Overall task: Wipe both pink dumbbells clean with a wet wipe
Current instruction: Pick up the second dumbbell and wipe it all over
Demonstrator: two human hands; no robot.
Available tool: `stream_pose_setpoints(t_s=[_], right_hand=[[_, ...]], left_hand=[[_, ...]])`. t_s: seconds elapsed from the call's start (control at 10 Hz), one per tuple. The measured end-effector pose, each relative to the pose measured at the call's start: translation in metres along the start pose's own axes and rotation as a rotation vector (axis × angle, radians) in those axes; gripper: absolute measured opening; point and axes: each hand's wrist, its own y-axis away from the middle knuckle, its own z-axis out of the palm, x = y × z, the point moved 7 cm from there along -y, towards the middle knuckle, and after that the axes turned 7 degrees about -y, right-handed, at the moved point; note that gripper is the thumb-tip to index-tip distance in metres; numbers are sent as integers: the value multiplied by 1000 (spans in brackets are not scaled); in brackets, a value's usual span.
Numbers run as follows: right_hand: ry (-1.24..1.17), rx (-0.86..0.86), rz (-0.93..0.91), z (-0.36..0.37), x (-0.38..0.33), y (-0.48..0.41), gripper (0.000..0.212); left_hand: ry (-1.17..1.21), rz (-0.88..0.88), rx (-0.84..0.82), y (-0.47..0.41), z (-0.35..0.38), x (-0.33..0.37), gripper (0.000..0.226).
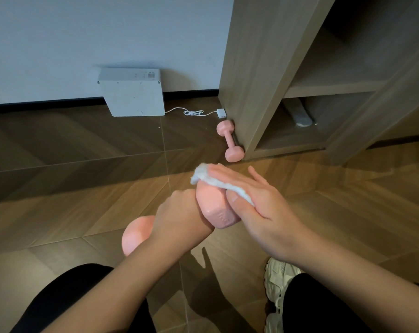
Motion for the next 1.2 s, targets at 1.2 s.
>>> stream_pose_setpoints(t_s=[1.2], right_hand=[[-81,58,306,-18,43,-13,50]], left_hand=[[-118,-57,-64,-3,-9,-6,40]])
